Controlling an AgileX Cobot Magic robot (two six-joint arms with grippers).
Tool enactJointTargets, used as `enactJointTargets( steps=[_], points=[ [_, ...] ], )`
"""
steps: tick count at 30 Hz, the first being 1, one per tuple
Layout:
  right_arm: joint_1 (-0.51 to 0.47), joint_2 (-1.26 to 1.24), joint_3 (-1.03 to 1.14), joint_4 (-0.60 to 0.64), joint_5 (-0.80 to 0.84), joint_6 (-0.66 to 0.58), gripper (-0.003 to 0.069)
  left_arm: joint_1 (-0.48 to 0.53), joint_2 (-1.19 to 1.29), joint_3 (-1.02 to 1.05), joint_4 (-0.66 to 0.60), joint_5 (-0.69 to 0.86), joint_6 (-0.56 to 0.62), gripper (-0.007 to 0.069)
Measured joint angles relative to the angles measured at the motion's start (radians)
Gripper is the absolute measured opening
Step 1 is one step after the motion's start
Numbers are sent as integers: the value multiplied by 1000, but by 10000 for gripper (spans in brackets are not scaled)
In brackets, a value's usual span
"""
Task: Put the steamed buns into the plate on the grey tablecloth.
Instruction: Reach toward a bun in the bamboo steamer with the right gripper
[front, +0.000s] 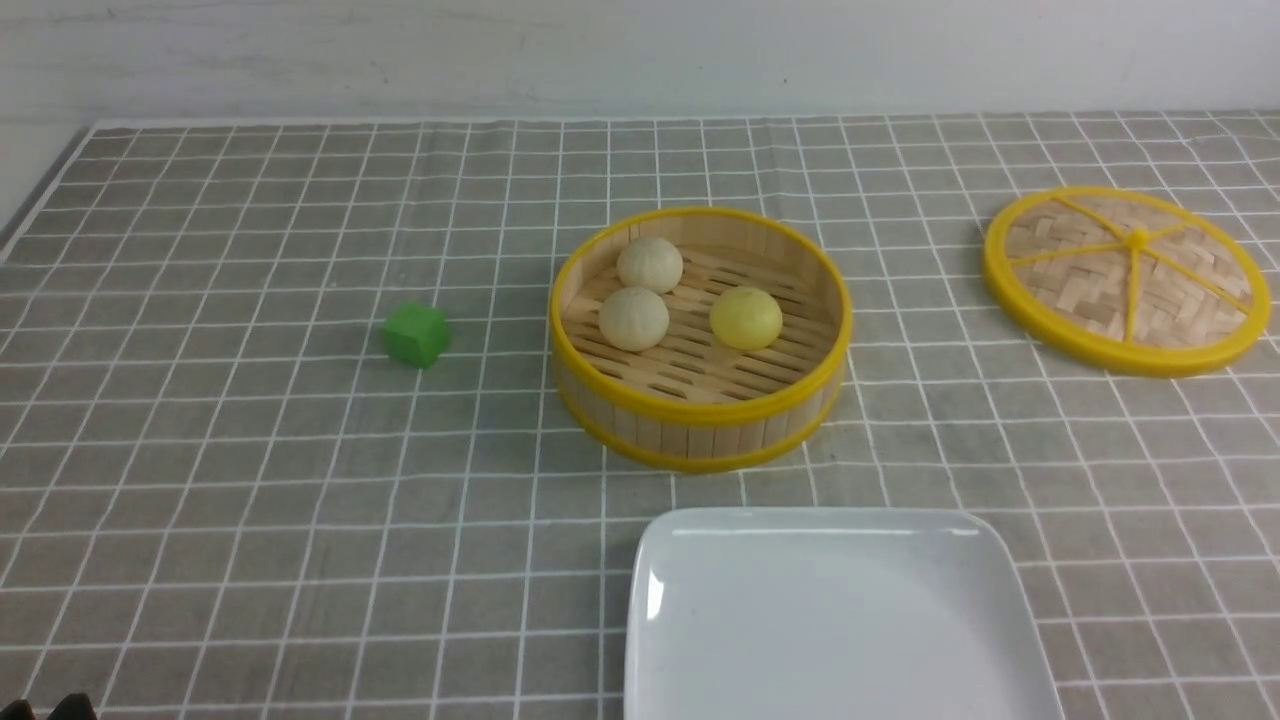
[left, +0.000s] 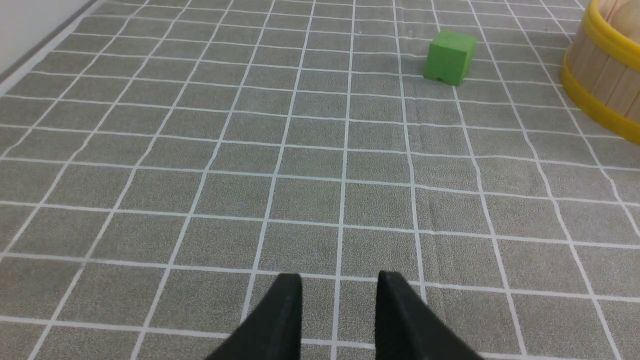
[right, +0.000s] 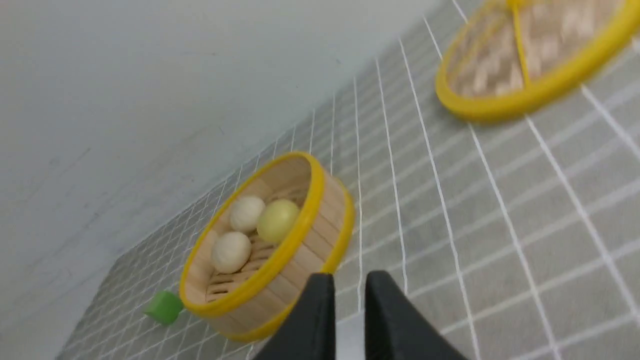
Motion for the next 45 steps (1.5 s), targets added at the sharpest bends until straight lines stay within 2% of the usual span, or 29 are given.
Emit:
enactJointTargets(
  steps=[2,4,5,9,11,16,19,22,26,27,30,35,36,38,41,45],
  points=[
    [0,132,-136,-93,146,-71,-6,0,0,0,5,0,0,239],
    [0,205,-190,-123,218,-85,-12,0,0,0,9,0,0,239],
    [0,293,-241,-143,319,-98,-13,0,0,0,21,0,0,239],
    [0,508,-314,-123,501,-188,-12,0,0,0,13,-4,-42,239],
    [0,610,-324,-40,520,-301,-9,0,0,1,-92,-22,-138,239],
    [0,853,-342,354,523,-711,8,0,0,2,-528,-82,-525,239],
    [0,973,-382,528,546,-914,35,0,0,2,-695,-93,-675,239],
    [0,1087,-462,601,568,-994,89,0,0,2,-756,-111,-728,239],
    [16,1219,-602,585,572,-1011,168,0,0,2,-765,-126,-730,239],
    [16,1219,-602,585,572,-1011,168,0,0,2,-765,-127,-731,239],
    [79,1330,-740,513,549,-989,214,0,0,2,-766,-156,-723,239],
    [183,1502,-983,329,541,-816,279,0,0,2,-762,-187,-598,239],
    [214,1569,-1066,237,544,-736,303,0,0,3,-763,-190,-550,239],
    [249,1645,-1170,134,546,-649,331,0,0,3,-768,-182,-501,239],
    [301,1769,-1335,-16,549,-542,377,0,0,-12,-770,-113,-437,239],
    [350,1914,-1524,-128,550,-467,416,0,0,-83,-770,3,-368,239]
  ],
)
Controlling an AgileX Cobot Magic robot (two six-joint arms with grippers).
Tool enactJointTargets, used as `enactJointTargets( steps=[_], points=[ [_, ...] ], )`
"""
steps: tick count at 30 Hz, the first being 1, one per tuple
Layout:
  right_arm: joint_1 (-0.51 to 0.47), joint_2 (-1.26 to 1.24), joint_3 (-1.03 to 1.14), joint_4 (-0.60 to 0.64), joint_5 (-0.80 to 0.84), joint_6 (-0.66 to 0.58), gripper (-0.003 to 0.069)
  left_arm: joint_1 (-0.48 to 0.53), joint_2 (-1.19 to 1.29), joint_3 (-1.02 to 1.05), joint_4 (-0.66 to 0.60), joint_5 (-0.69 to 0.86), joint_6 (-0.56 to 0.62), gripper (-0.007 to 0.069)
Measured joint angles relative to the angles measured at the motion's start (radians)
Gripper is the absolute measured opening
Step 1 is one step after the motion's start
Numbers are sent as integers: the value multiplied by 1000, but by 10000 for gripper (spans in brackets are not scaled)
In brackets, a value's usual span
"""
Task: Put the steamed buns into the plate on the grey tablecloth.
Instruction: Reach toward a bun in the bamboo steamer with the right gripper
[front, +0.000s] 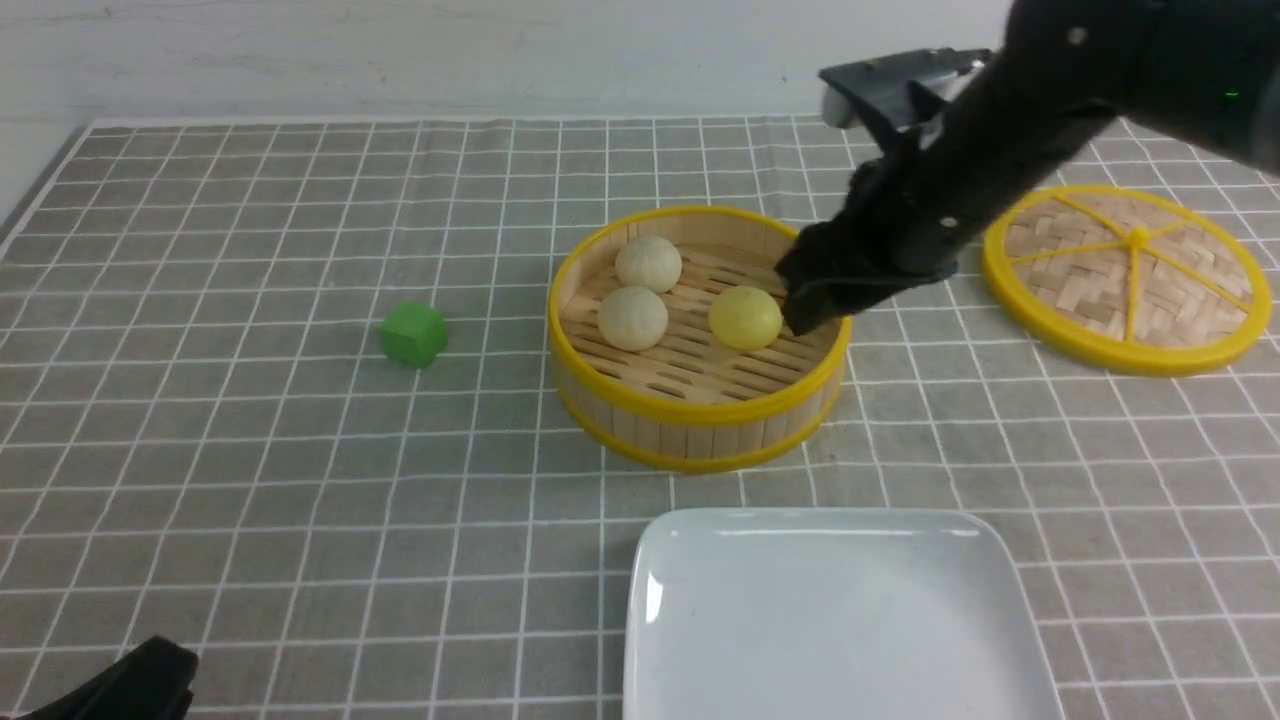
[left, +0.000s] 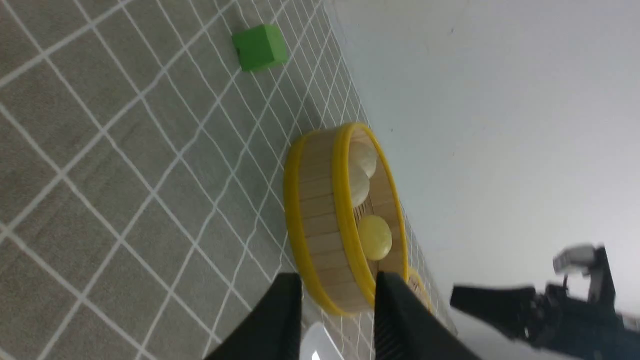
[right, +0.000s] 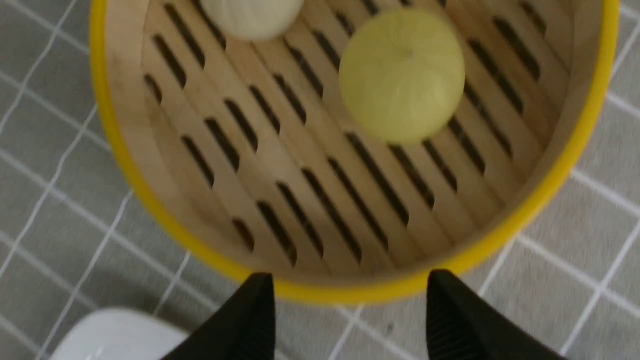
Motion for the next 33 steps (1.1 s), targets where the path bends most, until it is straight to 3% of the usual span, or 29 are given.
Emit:
enactJointTargets(
  steps=[9,12,20,22,25,28,33],
  points=[
    [10,243,-283,-31,2,61,430,-1,159,-198,49,271,58,239],
    [10,308,-324,-35,-15,66,430,-1,343,-309,69,398,143,239],
    [9,358,-332,-60,-36,68,402,-1,653,-476,74,487,315,239],
    [9,358,-333,-60,-35,68,373,-1,689,-477,74,487,322,239],
    [9,358,-333,-61,-29,68,255,-1,743,-478,76,491,327,239],
    [9,346,-349,-64,6,68,61,-1,776,-478,77,491,334,239],
    [9,297,-409,-75,186,58,13,-1,779,-478,86,481,356,239]
  ],
)
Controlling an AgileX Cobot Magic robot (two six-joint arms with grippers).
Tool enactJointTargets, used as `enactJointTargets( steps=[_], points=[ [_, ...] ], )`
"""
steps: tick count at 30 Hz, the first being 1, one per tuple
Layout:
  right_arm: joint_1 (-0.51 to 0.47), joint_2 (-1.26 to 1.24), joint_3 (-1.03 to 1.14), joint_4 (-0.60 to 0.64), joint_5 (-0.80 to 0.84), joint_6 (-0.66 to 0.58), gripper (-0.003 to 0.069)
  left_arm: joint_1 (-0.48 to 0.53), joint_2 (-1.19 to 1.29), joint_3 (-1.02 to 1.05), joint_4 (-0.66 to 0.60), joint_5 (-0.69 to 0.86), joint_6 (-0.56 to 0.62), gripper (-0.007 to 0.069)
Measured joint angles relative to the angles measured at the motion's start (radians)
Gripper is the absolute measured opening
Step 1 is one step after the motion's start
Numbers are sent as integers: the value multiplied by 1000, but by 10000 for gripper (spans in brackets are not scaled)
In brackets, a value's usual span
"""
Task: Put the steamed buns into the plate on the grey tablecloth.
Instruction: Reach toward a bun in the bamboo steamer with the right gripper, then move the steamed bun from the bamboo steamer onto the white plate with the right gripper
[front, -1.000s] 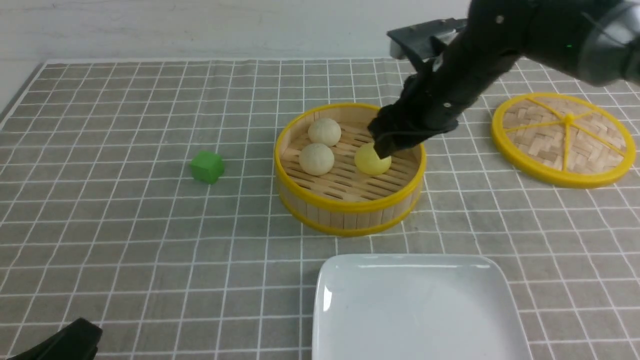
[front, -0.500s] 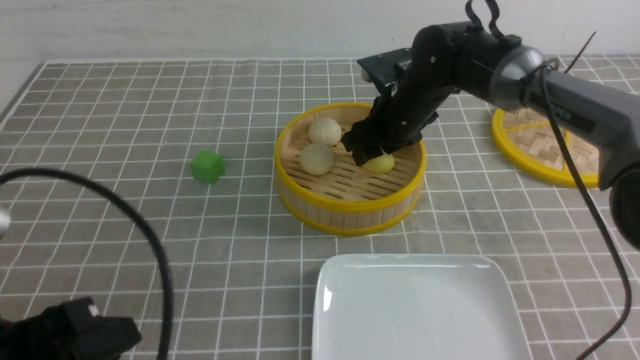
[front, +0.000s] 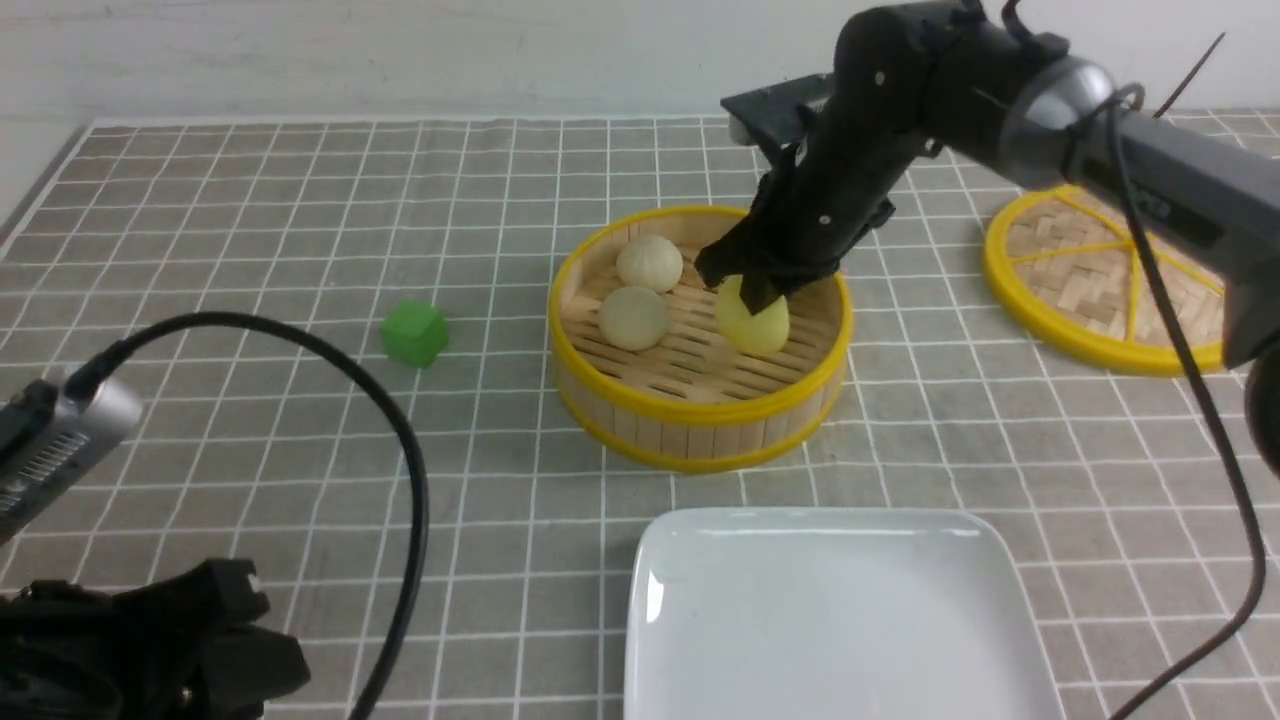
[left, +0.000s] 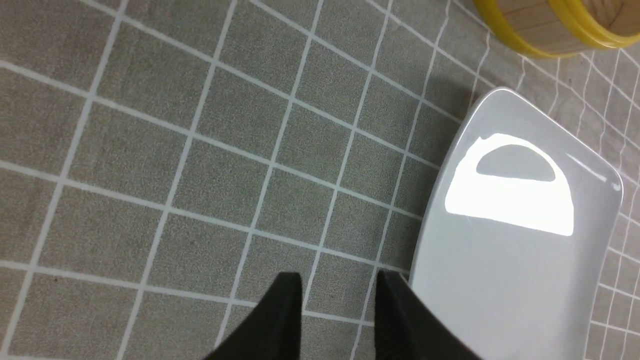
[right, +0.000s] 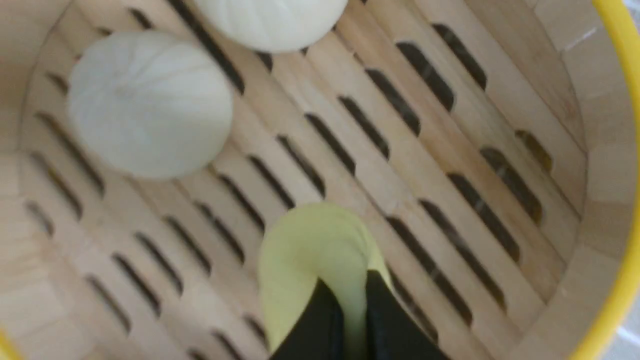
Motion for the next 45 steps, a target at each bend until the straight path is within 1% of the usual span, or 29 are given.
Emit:
enactJointTargets(
  steps=[3,8,11,14,15,20,21,24,25,27,29,31,35,36,38,42,45],
  points=[
    [0,-63,-52,0,101,-9,13,0,0,0,4,-17,17,239],
    [0,-204,-64,6,128,-2,13,0,0,-1,32,-43,32,239],
    [0,-303,-3,19,127,15,13,0,0,-1,37,-51,34,239],
    [0,-447,175,24,127,41,13,0,0,-1,41,-66,34,239],
    [0,-510,285,30,128,50,14,0,0,-1,41,-69,34,239],
    [0,-699,624,62,128,56,16,0,0,-1,41,-73,34,239],
    [0,-734,736,72,114,60,16,0,0,-1,41,-73,39,239],
    [0,-754,885,77,38,66,20,0,0,-1,41,-73,57,239],
    [0,-753,962,79,-28,66,22,0,0,-1,42,-74,73,239],
    [0,-743,1040,79,-108,66,28,0,0,-1,42,-74,83,239],
    [0,-727,1104,80,-194,66,52,0,0,-1,43,-74,86,239],
    [0,-718,1119,80,-216,66,67,0,0,-1,43,-72,91,239],
    [0,-671,1142,97,-267,66,163,0,0,-1,45,-70,115,239],
    [0,-657,1144,109,-278,66,204,0,0,-1,45,-64,127,239],
    [0,-635,1145,132,-287,66,264,0,1,-1,45,-53,148,239],
    [0,-619,1146,169,-288,66,354,0,1,-1,45,-34,164,239],
    [0,-621,1114,176,-235,66,411,0,1,-1,42,-27,167,239]
  ],
)
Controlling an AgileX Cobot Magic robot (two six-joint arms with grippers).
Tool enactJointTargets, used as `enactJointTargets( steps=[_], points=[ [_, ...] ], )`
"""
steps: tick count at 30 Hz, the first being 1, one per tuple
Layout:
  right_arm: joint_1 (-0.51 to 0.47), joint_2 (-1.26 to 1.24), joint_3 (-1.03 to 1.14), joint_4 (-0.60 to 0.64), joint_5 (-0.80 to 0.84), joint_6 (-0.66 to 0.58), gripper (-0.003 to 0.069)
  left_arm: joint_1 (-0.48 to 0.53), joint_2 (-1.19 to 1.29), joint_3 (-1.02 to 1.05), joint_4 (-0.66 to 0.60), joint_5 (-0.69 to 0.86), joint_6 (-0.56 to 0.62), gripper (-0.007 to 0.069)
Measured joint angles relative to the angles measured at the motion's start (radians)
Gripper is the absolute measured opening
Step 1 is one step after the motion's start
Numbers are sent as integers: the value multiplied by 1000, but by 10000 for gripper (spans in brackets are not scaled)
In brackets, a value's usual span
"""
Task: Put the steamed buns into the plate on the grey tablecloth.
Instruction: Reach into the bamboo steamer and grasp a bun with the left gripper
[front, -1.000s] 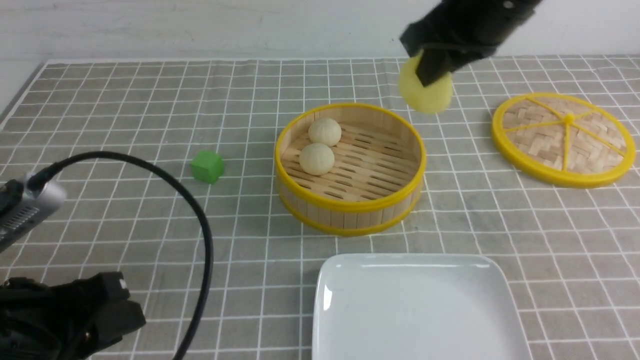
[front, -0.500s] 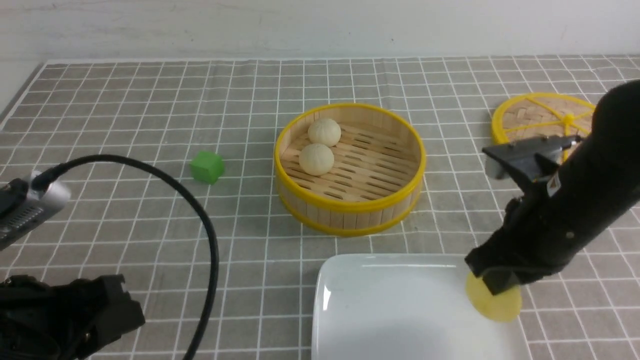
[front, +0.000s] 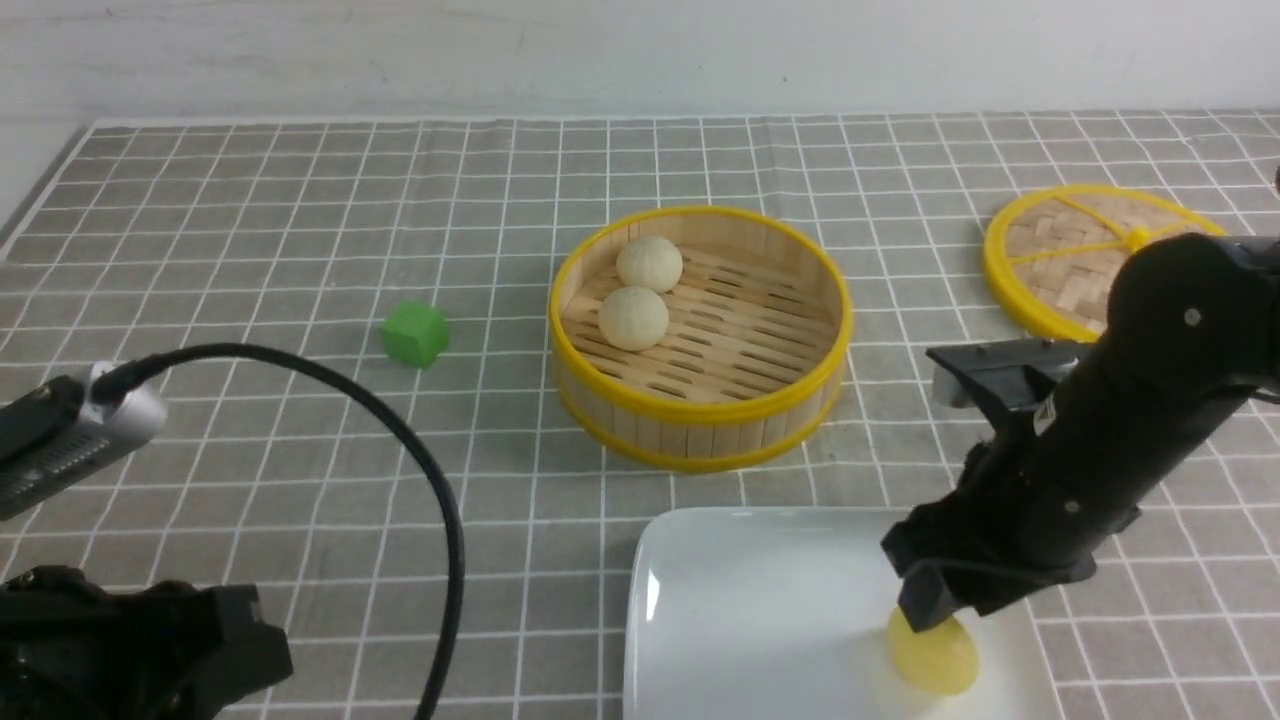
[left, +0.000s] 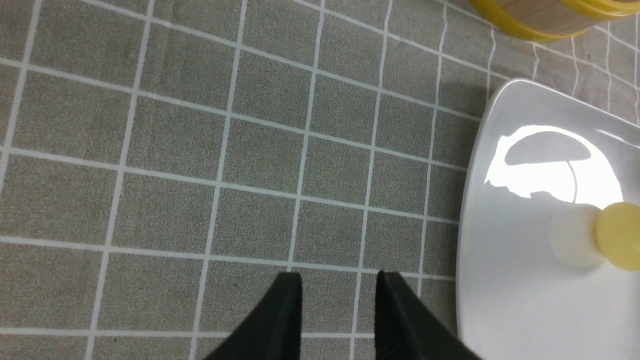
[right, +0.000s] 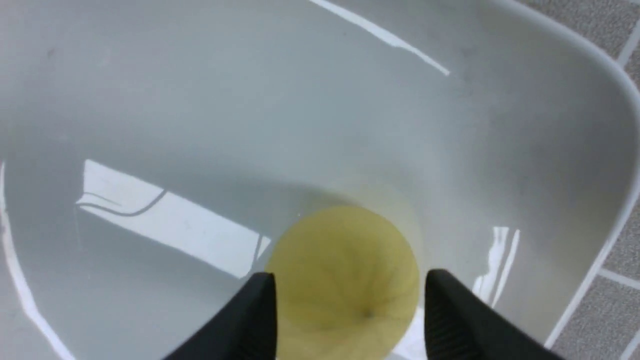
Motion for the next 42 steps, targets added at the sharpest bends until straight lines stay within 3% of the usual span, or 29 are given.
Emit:
enactJointTargets(
  steps=[7,11,16,21,22,23,27,37,39,42],
  points=[
    [0,-66,-178,-101,226,-1,433,0,0,0,-3,47,22,239],
    [0,-124,-231,-196,313,-1,397,0,0,0,-3,59,23,239],
    [0,-253,-224,-266,339,0,230,0,0,0,4,63,23,234],
    [0,-467,-141,-266,347,16,43,0,0,0,42,66,24,126],
    [0,-487,-130,-266,347,17,36,0,0,0,44,66,24,119],
    [0,-556,-82,-266,351,27,-3,0,0,-4,56,68,24,59],
    [0,-741,66,-266,353,40,-15,0,20,-50,73,101,19,4],
    [0,-1104,449,-267,123,90,-11,-1,313,-409,43,244,12,1],
    [0,-1117,474,-269,102,93,-10,-15,365,-439,43,243,2,1],
    [0,-1138,517,-281,77,96,-9,-113,491,-529,45,197,-42,1]
  ],
)
